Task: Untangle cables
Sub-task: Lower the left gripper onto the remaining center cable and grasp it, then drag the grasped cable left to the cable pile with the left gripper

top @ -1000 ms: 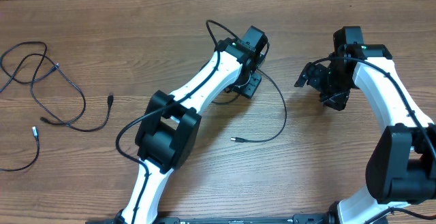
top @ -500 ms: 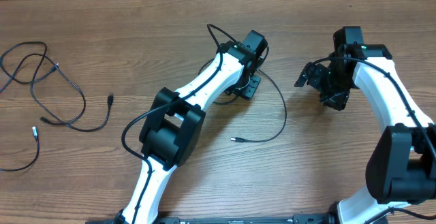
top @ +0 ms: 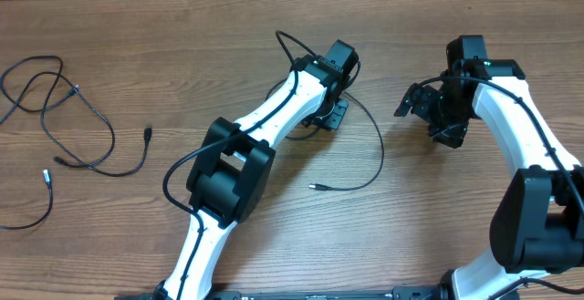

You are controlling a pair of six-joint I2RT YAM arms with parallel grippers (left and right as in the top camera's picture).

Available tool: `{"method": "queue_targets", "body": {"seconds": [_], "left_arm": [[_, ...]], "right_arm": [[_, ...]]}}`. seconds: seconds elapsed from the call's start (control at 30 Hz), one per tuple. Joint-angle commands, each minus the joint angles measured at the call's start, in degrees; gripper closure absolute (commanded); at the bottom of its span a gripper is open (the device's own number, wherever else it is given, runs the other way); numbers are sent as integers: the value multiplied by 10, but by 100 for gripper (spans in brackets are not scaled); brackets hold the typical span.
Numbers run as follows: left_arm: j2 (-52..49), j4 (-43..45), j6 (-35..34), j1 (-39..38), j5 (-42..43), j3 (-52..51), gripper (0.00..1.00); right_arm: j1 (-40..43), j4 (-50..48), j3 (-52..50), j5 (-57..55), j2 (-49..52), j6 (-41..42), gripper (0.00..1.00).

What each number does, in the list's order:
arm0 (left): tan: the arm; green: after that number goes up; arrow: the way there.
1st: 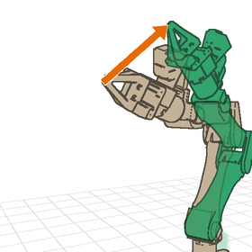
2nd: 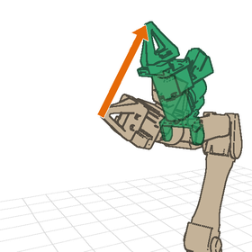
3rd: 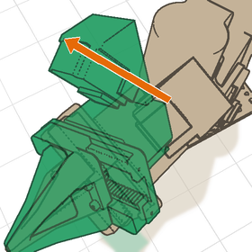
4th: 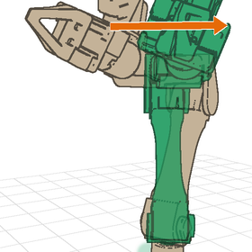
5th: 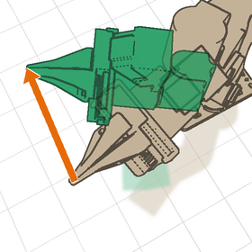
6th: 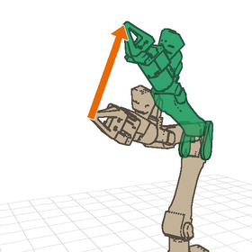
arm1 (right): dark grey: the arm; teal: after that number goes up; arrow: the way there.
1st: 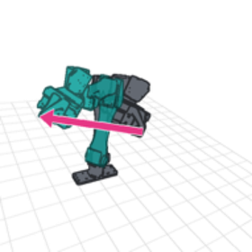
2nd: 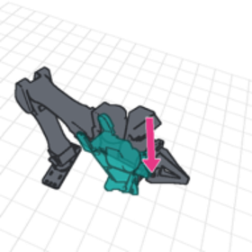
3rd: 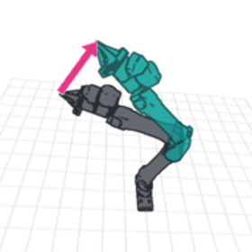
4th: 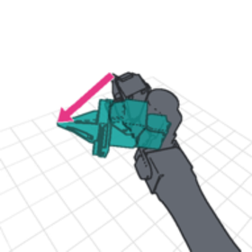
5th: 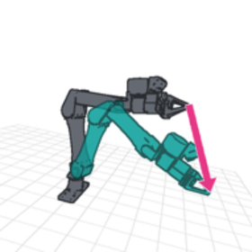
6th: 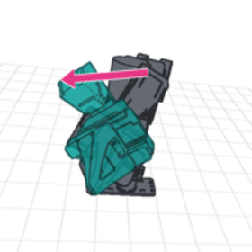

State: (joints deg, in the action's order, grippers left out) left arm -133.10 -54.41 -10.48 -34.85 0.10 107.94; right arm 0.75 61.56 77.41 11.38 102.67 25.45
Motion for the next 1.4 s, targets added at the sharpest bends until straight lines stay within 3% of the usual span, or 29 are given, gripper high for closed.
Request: {"method": "queue_targets", "body": {"seconds": [0.0, 0.43, 0.53, 0.6, 0.77, 1.07, 1.37], "left_arm": [[-10, 5, -16, -1, -12, -2, 71], [-28, 5, -16, -1, -11, -2, 74], [-28, 5, -16, -1, -11, -2, 81], [-28, 5, -16, -1, -12, -2, 96], [-24, -2, -35, 6, -10, 12, 96], [21, -103, -36, 23, -3, 190, 96], [117, -140, -19, 23, -50, 315, 96]], "right_arm": [[-1, -2, -3, -2, 0, -4, 4], [-1, -2, -3, -2, 0, -4, 4], [-1, -2, -3, -2, 0, -4, 4], [-1, -2, -3, -2, 0, -4, 4], [-1, -3, -3, -2, 0, -4, 4], [-1, -9, -3, -2, 0, -4, 4], [-1, -8, -3, -2, 0, -4, 4]]}}
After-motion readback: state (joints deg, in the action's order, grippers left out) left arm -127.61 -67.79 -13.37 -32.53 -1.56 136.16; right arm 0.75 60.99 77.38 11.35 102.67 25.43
